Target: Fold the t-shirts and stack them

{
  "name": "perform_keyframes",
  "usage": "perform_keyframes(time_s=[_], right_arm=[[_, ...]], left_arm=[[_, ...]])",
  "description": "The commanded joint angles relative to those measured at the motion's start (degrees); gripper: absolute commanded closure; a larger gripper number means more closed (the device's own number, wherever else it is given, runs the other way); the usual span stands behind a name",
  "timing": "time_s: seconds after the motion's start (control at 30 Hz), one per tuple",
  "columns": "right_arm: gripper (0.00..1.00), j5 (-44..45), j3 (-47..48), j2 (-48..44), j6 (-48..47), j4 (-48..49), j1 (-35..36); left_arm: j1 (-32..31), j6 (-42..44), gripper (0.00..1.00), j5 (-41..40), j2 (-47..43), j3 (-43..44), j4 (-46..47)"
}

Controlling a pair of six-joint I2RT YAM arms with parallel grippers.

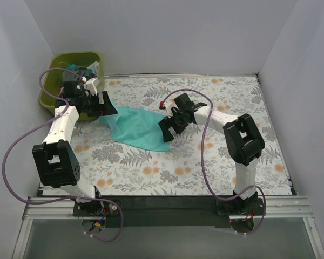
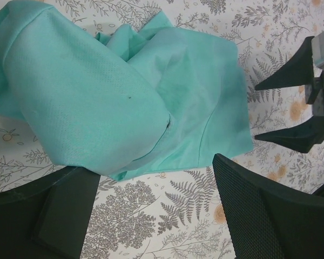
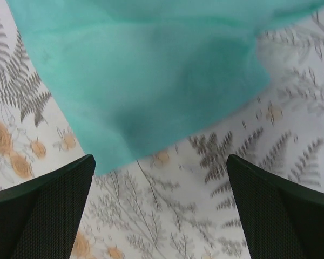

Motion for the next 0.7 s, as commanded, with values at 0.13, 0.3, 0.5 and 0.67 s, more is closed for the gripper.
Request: perform_keyframes(time_s=[0.13,0.3,0.5,0.67], right_arm=[[0.21,12.55,9.51,9.8,2.18,4.72,6.25],[0.98,18.98,8.92,12.19,1.66,3.93,6.08],[0.99,18.99,-0.66,0.6,-0.63,3.4,-1.56],[0.99,15.56,-8.4,-8.89,-3.0,1.99,-8.76]], left_arm=[[-0.06,-1.16,0.24,1.92,-0.5,0.07,-0.58],[0.03,-1.6,0.23,1.75,-0.5,0.86,-1.11],[0.65,2.17,0.2,-2.11,-1.2,1.74,-4.88],[2.66,5.86,0.19,-6.87,-2.43,1.04,-7.78]])
